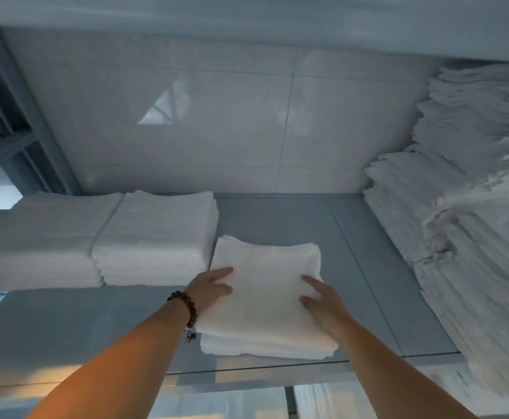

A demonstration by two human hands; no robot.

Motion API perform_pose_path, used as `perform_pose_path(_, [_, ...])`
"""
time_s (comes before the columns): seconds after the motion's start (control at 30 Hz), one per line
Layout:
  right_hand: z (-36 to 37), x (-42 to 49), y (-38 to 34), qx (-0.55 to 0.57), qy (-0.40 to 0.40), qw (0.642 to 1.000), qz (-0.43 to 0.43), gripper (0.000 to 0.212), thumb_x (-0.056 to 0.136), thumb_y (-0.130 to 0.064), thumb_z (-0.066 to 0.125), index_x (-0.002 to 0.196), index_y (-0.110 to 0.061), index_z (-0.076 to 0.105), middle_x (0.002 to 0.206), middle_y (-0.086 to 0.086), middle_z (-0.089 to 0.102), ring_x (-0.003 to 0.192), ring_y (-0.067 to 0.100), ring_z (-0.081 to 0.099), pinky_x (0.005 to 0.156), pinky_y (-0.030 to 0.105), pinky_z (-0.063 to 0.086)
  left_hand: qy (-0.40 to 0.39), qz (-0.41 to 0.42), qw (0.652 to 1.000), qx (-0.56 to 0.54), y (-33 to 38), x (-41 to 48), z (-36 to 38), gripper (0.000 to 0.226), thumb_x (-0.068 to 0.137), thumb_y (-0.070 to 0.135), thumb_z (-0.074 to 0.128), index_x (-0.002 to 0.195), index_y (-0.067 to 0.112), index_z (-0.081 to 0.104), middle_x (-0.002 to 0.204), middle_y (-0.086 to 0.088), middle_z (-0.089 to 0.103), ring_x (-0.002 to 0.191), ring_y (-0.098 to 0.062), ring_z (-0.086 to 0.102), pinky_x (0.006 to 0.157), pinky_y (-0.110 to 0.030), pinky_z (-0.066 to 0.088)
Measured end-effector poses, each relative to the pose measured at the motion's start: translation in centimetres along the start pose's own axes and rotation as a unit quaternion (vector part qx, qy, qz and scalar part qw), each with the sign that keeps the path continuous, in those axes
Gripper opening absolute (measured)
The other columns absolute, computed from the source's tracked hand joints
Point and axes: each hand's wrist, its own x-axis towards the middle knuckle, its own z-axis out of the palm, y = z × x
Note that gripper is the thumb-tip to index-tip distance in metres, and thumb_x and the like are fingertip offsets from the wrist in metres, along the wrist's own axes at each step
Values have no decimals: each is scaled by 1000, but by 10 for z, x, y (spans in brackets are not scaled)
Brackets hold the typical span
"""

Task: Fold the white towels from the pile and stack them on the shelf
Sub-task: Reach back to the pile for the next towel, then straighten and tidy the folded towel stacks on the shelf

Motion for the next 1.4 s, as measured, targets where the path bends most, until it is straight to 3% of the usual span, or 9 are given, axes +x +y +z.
perform_pose_path(0.13, [1,-5,-9,-89,29,995,-26,50,94,-20,49,141,-34,38,140,6,34,116,25,49,95,30,39,40,67,983,168,6,2,11,55,86,9,60,136,27,46,144,0,28,115,-17,43,85,-18,37])
perform_pose_path(0.27, [-6,-11,-29,-171,104,978,-64,52,95,-14,41,143,-29,33,148,1,26,117,26,52,96,36,43,79,156,935,307,19,-2,29,61,86,13,56,143,25,36,152,1,14,131,-20,35,98,-18,30])
perform_pose_path(0.43, [-18,-10,-60,-241,167,951,-101,56,95,-13,36,147,-25,23,151,6,19,125,29,44,97,41,45,130,214,906,341,51,-13,31,61,87,18,52,143,26,32,153,5,12,125,-20,42,98,-22,37])
perform_pose_path(0.53, [-18,-3,-82,-259,171,942,-127,56,95,-13,36,148,-25,21,151,7,19,126,29,42,98,40,44,164,213,885,379,66,-24,18,61,87,21,50,144,28,29,154,5,7,118,-23,48,96,-28,44])
perform_pose_path(0.77, [23,4,-136,-257,151,936,-190,55,96,-19,35,148,-30,20,154,7,18,132,27,38,94,37,46,236,188,864,402,73,-56,-41,63,88,22,49,145,31,24,155,1,4,117,-24,50,93,-27,45])
perform_pose_path(0.93, [69,0,-176,-262,127,922,-255,57,94,-19,38,147,-31,23,151,3,21,126,24,43,91,34,46,268,193,862,385,54,-71,-93,62,85,20,50,140,38,28,146,1,22,94,-19,57,80,-25,49])
perform_pose_path(1.0, [91,-2,-193,-263,122,917,-272,57,93,-19,39,147,-31,23,151,3,22,126,23,43,89,34,47,287,191,855,388,46,-75,-118,61,85,20,49,139,38,28,147,2,23,98,-19,56,78,-22,46])
perform_pose_path(1.13, [139,-5,-231,-267,115,912,-288,58,93,-19,39,147,-31,22,151,3,21,128,24,40,86,35,49,315,172,841,404,30,-81,-175,60,87,20,46,142,35,27,154,2,13,122,-22,46,93,-27,44])
perform_pose_path(1.4, [239,-10,-315,-266,119,911,-291,56,94,-23,37,148,-29,20,150,5,23,128,23,42,85,34,50,334,140,804,472,17,-80,-300,62,90,18,41,146,31,20,157,-5,7,130,-25,38,97,-33,42])
